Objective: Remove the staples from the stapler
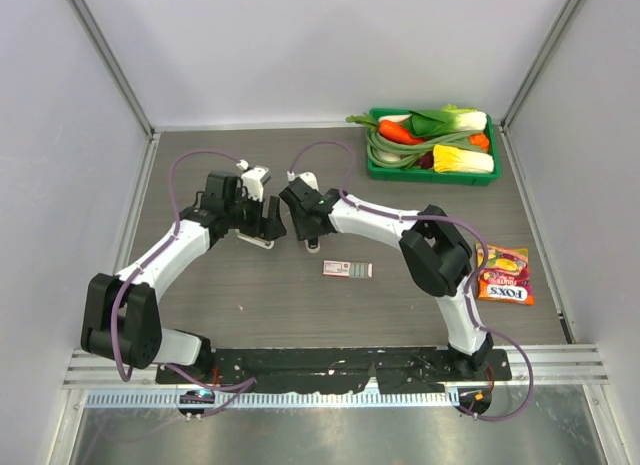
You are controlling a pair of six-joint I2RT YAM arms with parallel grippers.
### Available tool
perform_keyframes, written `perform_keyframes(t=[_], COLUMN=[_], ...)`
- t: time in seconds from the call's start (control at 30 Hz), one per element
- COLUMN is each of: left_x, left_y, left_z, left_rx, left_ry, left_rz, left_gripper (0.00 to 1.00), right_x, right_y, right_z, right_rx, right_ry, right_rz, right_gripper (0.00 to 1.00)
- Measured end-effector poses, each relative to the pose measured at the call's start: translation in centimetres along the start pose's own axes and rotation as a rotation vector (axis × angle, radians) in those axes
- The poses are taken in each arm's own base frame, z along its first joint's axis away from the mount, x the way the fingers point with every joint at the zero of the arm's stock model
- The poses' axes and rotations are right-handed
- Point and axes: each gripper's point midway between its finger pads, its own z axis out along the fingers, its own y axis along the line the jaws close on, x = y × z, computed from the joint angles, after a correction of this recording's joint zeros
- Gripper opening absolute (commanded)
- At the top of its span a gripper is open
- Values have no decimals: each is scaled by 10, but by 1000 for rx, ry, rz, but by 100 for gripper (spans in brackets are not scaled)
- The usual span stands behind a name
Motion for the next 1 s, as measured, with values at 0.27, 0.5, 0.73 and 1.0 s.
perform_keyframes(t=[0.27, 0.5, 0.73, 1.0], left_x=[2, 3, 10, 15], left_y=[0, -1, -8, -24], left_z=[0, -2, 6, 24], left_rx=[-1, 1, 24, 81], left_ry=[2, 3, 34, 91], left_rz=[0, 0, 9, 21], left_gripper=[76, 76, 74, 73], right_x=[0, -4, -10, -36], right_y=[-2, -6, -13, -15], right_z=[-1, 2, -3, -43], right_rx=[5, -11, -32, -85], right_ry=[34, 56, 40, -65], right_rz=[-9, 14, 104, 221], right_gripper=[11, 1, 1, 1])
